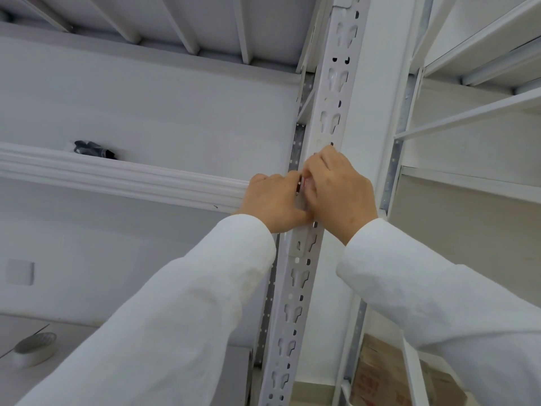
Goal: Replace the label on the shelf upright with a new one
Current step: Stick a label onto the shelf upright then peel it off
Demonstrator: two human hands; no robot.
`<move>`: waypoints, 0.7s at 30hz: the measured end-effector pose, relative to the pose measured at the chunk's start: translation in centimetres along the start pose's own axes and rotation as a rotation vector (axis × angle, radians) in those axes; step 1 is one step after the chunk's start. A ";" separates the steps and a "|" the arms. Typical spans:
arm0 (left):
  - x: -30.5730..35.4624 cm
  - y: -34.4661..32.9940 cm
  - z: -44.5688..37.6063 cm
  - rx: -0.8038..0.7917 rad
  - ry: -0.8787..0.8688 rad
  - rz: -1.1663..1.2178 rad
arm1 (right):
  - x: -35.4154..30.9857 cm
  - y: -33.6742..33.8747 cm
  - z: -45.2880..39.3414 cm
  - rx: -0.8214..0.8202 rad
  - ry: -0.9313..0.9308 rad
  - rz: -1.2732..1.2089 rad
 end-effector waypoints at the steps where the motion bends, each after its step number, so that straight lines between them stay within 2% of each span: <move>1: 0.0 0.1 0.0 0.007 -0.003 -0.004 | 0.1 0.2 -0.2 0.006 0.001 -0.009; 9: 0.0 0.2 0.1 -0.002 0.008 0.013 | 0.3 0.2 -0.2 -0.100 -0.008 -0.093; 19: 0.2 0.1 0.1 -0.020 0.004 0.003 | 0.3 -0.2 0.0 -0.079 -0.117 -0.053; 21: 0.2 0.0 0.1 -0.026 -0.001 -0.004 | 0.1 -0.6 0.2 -0.127 -0.152 -0.047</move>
Point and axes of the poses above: each hand's wrist, its own z-axis away from the middle knuckle, its own y-axis out of the back of the hand, x = y × z, the point moved 10 cm from there along -z, towards the middle knuckle, and after that the axes turned 15 degrees about x, right-handed, at the moved point
